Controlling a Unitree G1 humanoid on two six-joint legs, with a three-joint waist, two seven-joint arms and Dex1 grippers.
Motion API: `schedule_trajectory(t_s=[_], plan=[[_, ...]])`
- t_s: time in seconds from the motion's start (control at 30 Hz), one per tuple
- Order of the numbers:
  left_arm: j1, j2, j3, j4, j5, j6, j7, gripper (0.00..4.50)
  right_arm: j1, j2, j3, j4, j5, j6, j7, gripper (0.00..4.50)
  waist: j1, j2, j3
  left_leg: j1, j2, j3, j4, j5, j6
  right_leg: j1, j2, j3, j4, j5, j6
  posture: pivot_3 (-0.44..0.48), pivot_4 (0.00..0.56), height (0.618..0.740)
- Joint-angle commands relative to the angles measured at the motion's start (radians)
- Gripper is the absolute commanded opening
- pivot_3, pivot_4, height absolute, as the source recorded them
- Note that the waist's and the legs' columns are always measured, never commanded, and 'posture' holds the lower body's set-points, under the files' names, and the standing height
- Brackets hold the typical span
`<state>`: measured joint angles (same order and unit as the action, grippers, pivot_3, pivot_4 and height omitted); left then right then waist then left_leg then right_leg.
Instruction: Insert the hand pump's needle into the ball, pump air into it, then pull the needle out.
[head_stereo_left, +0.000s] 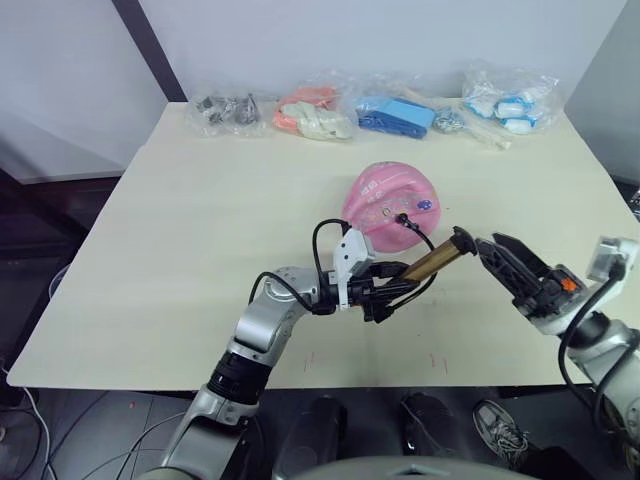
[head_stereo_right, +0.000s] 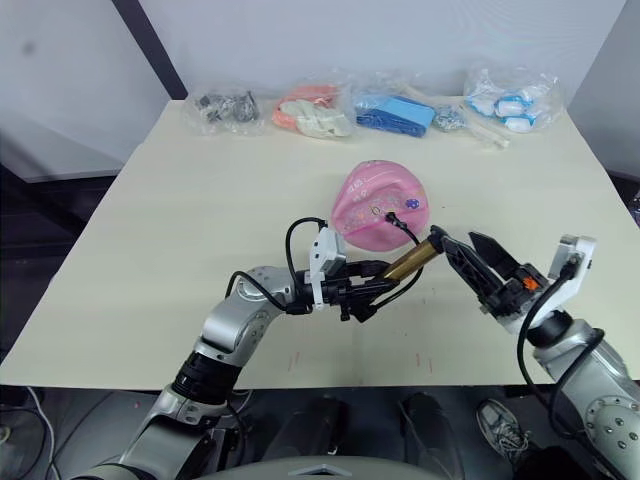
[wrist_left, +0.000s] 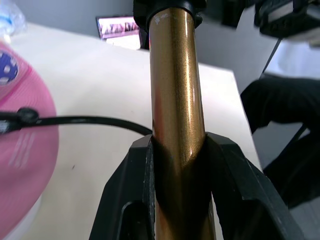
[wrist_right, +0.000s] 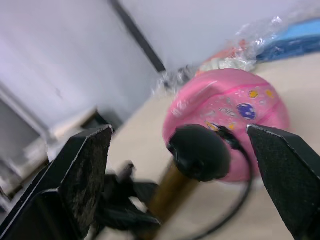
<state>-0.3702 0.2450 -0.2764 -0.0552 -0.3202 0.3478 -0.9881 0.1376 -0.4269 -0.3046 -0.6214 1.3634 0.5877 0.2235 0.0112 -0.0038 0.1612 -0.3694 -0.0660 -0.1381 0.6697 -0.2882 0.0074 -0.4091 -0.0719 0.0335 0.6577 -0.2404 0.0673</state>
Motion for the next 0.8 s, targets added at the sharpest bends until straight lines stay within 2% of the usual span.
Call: schedule_trajectory(t_s=[0.03, 0.3, 0.5, 0.8], plan=[[0.003, -0.019, 0.025, -0.004, -0.044, -0.038, -0.011, 0.98, -0.046, 0.012, 0.017, -0.014, 0.13, 0.006, -0.15, 4.5, 0.0, 0.0, 0.0, 0.0, 0.0, 0.0, 0.0, 0.0, 0.0, 0.0, 0.0, 0.0, 0.0, 0.0, 0.0, 0.0, 0.15, 0.74], [-0.001, -0.029, 0.02, 0.007, -0.068, -0.052, -0.034, 0.98, -0.119, 0.026, 0.048, 0.009, 0.223, -0.006, -0.233, 4.5, -0.002, 0.0, 0.0, 0.0, 0.0, 0.001, 0.0, 0.0, 0.001, 0.0, 0.001, 0.001, 0.0, 0.0, 0.0, 0.0, 0.15, 0.74], [-0.007, -0.035, 0.028, 0.019, -0.075, -0.067, -0.046, 0.98, -0.111, 0.028, 0.05, 0.021, 0.272, -0.007, -0.252, 4.5, -0.004, 0.0, 0.0, 0.0, 0.0, 0.001, 0.0, -0.001, 0.002, 0.0, 0.001, 0.001, 0.0, 0.0, 0.0, 0.0, 0.15, 0.74], [-0.005, -0.034, 0.029, 0.017, -0.083, -0.07, -0.054, 0.98, -0.073, 0.015, 0.047, 0.047, 0.259, 0.006, -0.206, 4.5, -0.013, 0.0, 0.0, 0.0, 0.0, 0.001, 0.0, -0.001, 0.002, 0.0, 0.001, 0.001, 0.0, 0.0, 0.0, 0.0, 0.15, 0.74]])
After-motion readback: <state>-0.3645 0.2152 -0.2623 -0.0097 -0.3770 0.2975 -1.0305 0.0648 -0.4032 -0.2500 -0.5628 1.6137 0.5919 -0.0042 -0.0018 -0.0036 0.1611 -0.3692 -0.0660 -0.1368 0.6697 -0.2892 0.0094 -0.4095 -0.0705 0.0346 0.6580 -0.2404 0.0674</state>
